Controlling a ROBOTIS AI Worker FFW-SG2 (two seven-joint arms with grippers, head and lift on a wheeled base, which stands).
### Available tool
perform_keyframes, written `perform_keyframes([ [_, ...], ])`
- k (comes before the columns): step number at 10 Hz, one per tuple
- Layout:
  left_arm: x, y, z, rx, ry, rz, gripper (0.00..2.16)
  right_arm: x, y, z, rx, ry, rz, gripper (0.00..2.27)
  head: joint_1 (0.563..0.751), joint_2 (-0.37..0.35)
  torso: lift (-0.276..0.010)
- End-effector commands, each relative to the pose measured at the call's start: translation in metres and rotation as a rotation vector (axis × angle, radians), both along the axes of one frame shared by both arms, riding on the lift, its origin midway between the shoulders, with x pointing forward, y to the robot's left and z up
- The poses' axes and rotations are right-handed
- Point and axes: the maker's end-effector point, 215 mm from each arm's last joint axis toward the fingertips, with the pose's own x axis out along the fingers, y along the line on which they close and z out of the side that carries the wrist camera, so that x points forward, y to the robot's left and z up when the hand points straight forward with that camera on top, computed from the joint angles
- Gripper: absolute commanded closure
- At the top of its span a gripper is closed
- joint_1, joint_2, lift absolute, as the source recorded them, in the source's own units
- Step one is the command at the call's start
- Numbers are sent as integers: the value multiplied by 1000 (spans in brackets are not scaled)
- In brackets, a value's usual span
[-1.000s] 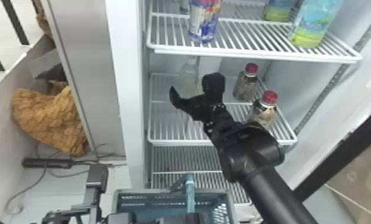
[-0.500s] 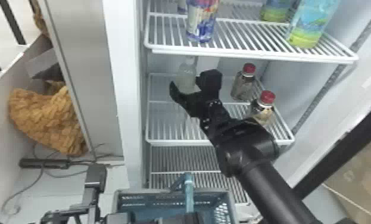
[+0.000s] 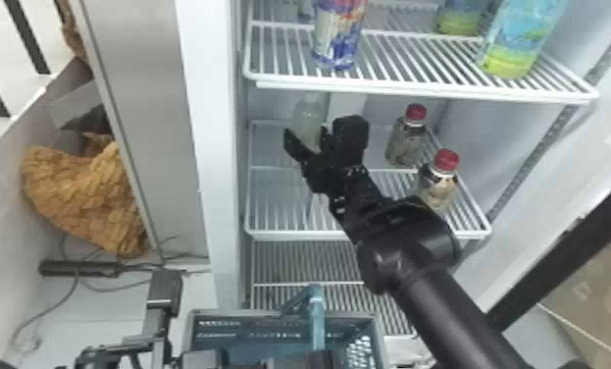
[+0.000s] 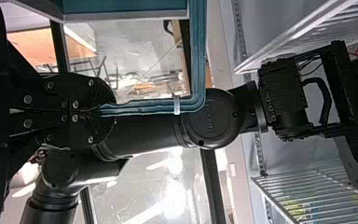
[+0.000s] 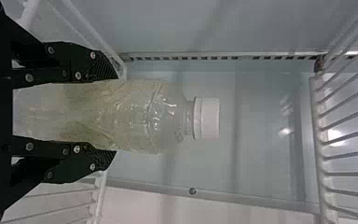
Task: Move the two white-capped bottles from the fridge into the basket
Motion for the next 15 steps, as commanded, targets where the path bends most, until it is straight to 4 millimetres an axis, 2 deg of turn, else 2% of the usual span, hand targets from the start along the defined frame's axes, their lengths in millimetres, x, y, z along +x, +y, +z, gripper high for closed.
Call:
perform_keyframes([
  [1,-1,-1,0,-2,1,-2,1156,-3,-3,-1,14,-12,-4,889,695,-142,-260],
  [3,-1,-1,1,-7,3,0,1154,-6,-8,4,40,-29,-14,889,695,-146,-260],
  [7,-1,0,2,-11,6,1,1154,-26,-10,19,77,-67,5,871,695,-150,-260],
  [10,-4,0,0,-11,13,1,1154,-45,-32,29,73,-98,-15,868,695,-171,-260],
  [13,-3,2,-1,-11,17,7,1154,-74,-36,31,86,-91,2,866,695,-193,-260],
  [15,-5,2,-2,-14,21,11,1154,-105,-29,41,95,-89,35,852,695,-197,-260],
])
